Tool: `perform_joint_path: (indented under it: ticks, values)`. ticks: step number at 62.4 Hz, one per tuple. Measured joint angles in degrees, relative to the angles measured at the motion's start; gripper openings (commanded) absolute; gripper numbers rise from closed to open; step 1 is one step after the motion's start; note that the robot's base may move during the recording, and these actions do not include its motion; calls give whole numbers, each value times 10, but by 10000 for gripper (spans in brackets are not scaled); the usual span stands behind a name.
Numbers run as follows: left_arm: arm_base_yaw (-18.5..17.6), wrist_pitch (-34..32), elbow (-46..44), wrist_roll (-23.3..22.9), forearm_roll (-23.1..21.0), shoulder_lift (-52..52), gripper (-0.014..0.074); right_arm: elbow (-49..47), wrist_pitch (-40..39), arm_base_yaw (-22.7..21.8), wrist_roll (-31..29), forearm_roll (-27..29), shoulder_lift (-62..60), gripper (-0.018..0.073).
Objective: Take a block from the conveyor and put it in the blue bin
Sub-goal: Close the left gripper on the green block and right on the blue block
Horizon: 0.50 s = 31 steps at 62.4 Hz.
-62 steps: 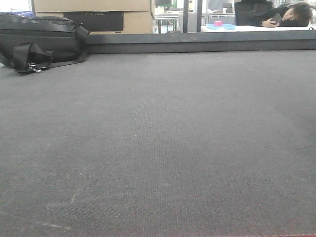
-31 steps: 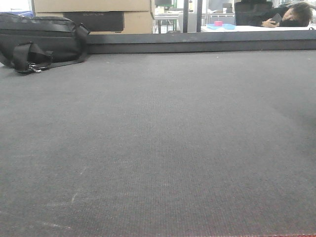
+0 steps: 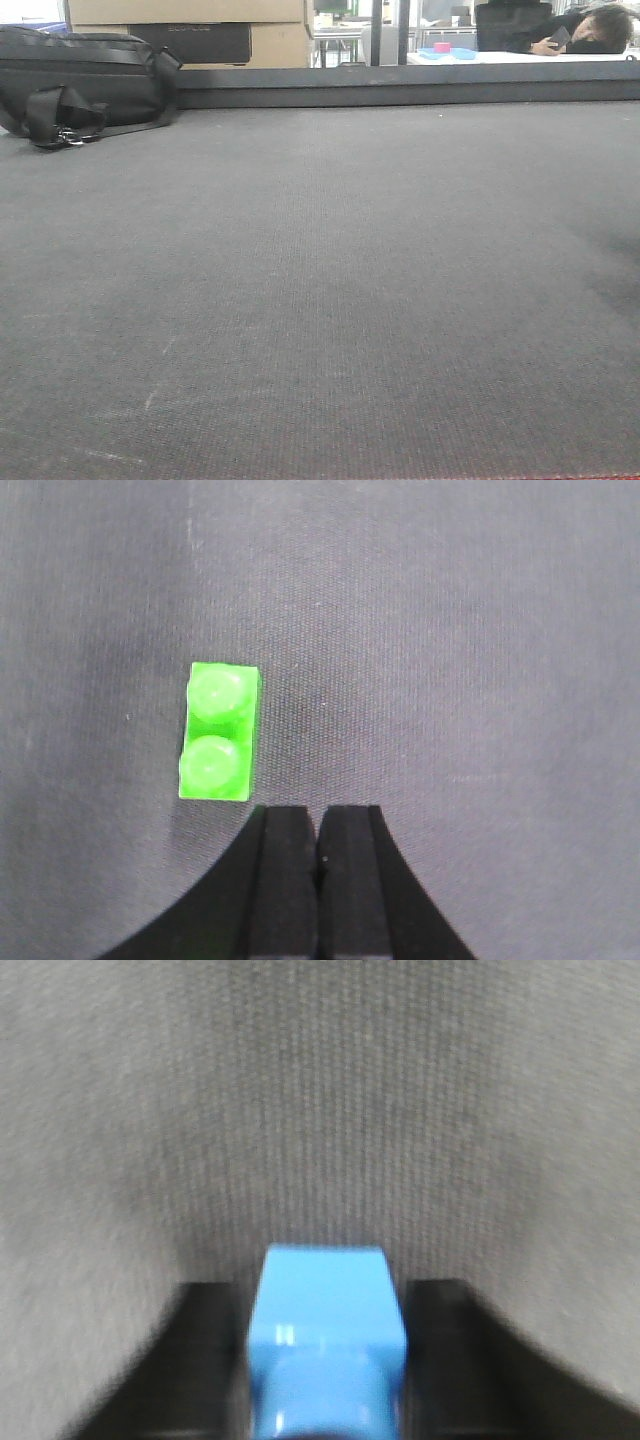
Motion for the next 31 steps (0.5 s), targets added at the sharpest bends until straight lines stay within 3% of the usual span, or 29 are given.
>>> perform_joint_path:
  ticks: [5,15,31]
  values:
    - [0,0,0,-9,0,0,-111,0,-2,0,4,0,0,-172]
    - [18,27,-1,-12,0,10,-111,-10,15,0,6,1,1,-162]
    - [49,52,-2,65,1,73,-111,-54,36,0,8,11,-64,-162]
